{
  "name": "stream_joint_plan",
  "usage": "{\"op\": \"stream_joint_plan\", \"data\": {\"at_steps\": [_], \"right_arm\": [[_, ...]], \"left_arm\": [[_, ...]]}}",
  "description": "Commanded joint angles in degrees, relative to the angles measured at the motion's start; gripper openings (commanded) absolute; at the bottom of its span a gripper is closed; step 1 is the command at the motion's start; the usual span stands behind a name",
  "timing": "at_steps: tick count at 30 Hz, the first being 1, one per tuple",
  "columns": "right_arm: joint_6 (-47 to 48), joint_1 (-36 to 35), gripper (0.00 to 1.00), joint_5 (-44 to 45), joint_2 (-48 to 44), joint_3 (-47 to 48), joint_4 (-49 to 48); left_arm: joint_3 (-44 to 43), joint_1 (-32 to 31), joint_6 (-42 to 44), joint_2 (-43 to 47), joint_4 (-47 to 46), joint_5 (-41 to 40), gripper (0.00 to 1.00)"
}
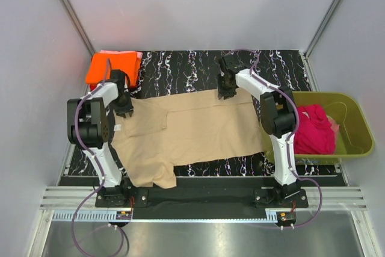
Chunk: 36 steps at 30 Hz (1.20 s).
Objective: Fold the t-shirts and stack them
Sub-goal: Fold the tshirt
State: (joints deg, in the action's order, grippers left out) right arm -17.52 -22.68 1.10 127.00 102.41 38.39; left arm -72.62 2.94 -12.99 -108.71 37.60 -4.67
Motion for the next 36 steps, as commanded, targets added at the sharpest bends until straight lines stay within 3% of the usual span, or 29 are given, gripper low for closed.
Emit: {"op": "stream_joint_plan", "data": {"at_steps": [1,15,19,24,29,31,36], "right_arm": [[0.38,0.62,0.34,3.64,0.79,-0.37,-0.51],[0.11,1.05,0.33,4.52,5.45,7.80,2.47],[0.12,1.05,0.34,5.31,0.29,7.19,3.45],[-0.59,0.79,0.35,2.94,-6.40,3.07,2.92],[-0.94,0.53,0.35,0.83,-12.65,-3.42,0.99],[-1.20,0.44,0.36,0.22,-15.10,-5.63,-0.59],[-1.29,0.35,0.36,-0.93,-18.10,-8.45,-1.30]], "left_arm": [[-2.17,4.26,1.30,-3.17,-1.57,-5.00,0.34],[-11.49,8.13,-0.88,-8.63,-0.60,3.34,0.34],[-6.58,8.13,-3.43,0.91,-1.04,2.04,0.35],[-2.53,9.71,-5.90,11.39,1.15,1.42,0.44],[1.59,11.38,-15.64,23.52,5.28,-1.83,0.46],[5.10,11.91,-23.89,27.30,9.73,-2.97,0.43],[12.22,12.00,-38.22,31.18,19.08,-8.25,0.41]]}}
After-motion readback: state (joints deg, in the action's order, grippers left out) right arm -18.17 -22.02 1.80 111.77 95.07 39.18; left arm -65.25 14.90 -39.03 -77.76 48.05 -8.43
